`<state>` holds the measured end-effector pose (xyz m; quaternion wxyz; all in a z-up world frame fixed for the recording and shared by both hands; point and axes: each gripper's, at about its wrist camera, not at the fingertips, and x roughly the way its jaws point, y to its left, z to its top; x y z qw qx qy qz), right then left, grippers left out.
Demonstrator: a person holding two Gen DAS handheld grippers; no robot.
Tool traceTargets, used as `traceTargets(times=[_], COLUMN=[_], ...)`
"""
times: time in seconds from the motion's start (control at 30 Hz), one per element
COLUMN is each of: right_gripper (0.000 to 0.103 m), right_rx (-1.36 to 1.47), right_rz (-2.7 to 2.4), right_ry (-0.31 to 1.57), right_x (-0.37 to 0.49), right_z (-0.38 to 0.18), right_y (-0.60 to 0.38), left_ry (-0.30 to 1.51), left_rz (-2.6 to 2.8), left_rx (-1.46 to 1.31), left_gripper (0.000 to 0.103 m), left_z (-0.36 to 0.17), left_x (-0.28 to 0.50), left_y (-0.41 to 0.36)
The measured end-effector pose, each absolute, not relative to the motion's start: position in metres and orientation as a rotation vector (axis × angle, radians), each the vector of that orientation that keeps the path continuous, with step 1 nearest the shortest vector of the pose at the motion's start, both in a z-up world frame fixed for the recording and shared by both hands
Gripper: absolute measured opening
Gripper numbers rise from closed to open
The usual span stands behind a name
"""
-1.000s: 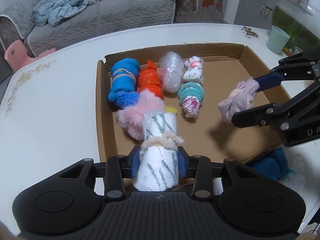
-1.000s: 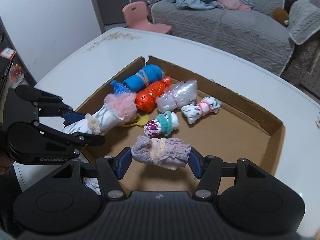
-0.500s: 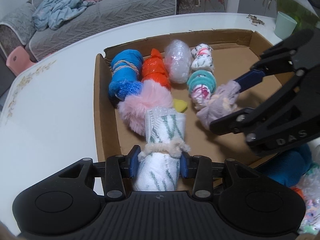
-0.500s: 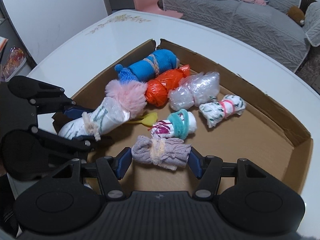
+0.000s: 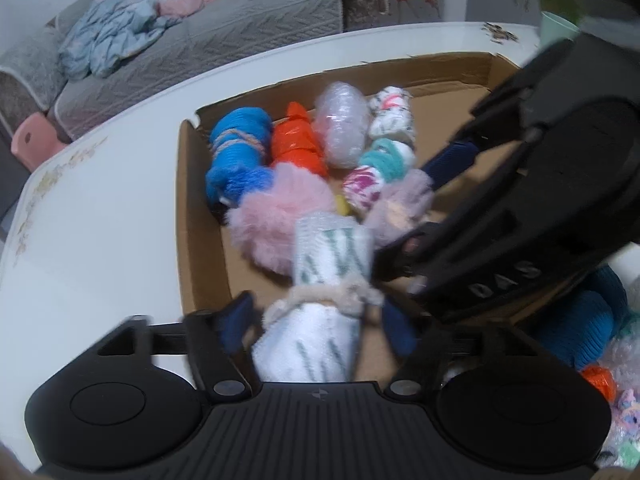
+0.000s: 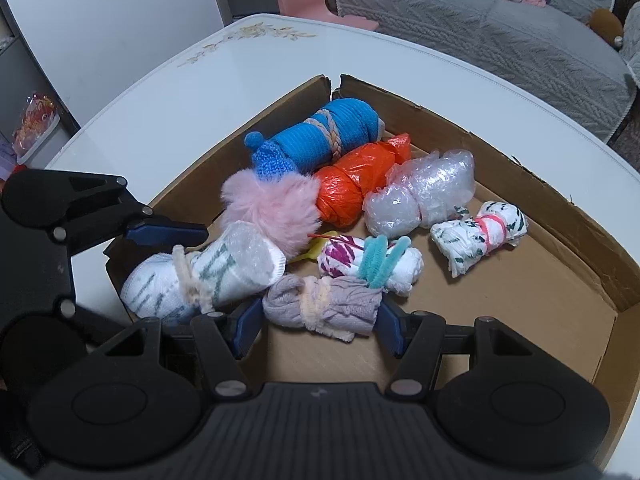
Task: Organize objects
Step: 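Lower both bundles into the tray beside the row and open both grippers, then move both grippers back over the remaining pile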
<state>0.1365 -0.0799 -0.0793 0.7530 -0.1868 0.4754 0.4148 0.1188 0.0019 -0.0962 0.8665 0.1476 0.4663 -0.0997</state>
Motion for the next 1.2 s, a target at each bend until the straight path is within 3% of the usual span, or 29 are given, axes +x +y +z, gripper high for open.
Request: traceTargets(times=[0.03,0.27,0.33,0.53,1.0,1.2], right_gripper=[0.057,0.061,0.069,0.078,0.081,0.082], right_rx=[-0.407,-0.393,-0.401,-0.363,-0.277,-0.280], right_rz=[0.907,0.922,0.928,0.935,0.812,0.785], right_ry=[1.038,1.055,1.051,1.013,0.882,0.913], right_x=[0.137,0.135,0.132,0.130,0.083,0.022], right_z=[-0.079,-0.081,-0.079,-0.057,0.010,-0.001], right_y=[-0.079,-0.078,-0.078,-0.087,-0.183,-0.224], left_ry=[0.962,0.937,0.926,0.901,0.905,0.927], left_rz=[-0.201,-0.192,-0.187,-0.156,-0.205,-0.328], left_rx=[0.323,0.305,0.293,0.234,0.152,0.106], left_gripper=[0.088,0.089,0.091,0.094,0.094,0.094], left_z=[-0.094,-0.074,-0.066,-0.047,-0.042,-0.048], left_x=[0.116,0.098,0.092,0.076,0.005,-0.037], left_y=[0.000,0.003,0.006,0.021,0.031,0.018])
